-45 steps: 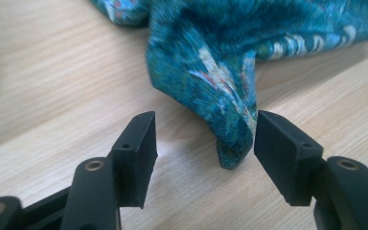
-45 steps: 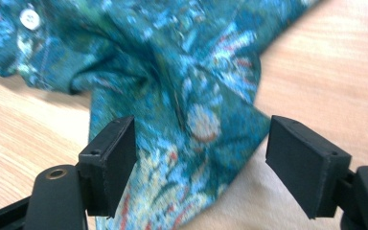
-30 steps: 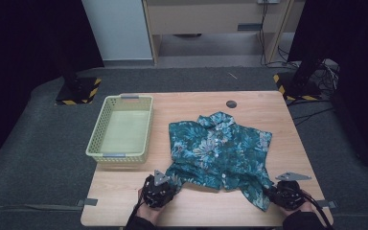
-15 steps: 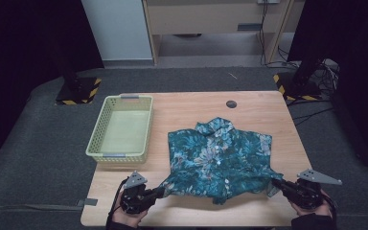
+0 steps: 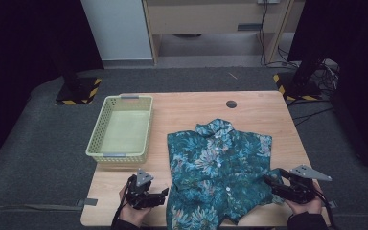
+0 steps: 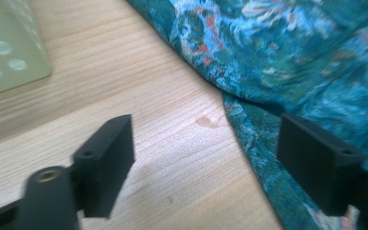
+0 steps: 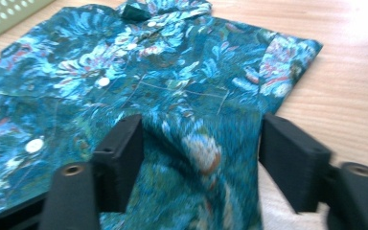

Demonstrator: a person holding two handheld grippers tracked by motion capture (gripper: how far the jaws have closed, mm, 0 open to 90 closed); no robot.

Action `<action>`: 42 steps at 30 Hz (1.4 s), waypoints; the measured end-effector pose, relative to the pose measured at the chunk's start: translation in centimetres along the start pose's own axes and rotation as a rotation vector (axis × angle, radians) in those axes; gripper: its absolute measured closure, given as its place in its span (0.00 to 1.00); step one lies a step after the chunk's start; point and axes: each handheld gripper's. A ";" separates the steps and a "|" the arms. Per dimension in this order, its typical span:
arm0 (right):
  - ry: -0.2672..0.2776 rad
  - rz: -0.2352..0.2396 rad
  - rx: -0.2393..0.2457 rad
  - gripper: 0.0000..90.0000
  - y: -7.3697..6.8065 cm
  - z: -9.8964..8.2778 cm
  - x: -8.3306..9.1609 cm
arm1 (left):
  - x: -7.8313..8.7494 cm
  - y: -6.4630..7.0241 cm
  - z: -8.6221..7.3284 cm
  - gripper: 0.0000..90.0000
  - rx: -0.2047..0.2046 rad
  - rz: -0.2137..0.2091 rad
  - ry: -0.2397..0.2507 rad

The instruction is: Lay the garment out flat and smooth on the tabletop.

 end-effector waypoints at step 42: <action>0.006 -0.098 -0.033 0.19 3.7 5.5 -6.2 | -2.4 0.1 -1.0 0.03 -0.169 -0.007 -0.131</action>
Point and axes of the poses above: each handheld gripper's, and its own axes: x roughly backward along the jaws, z roughly out of its top, y roughly to its right, and after that the axes turned 13 degrees about -x, right-handed
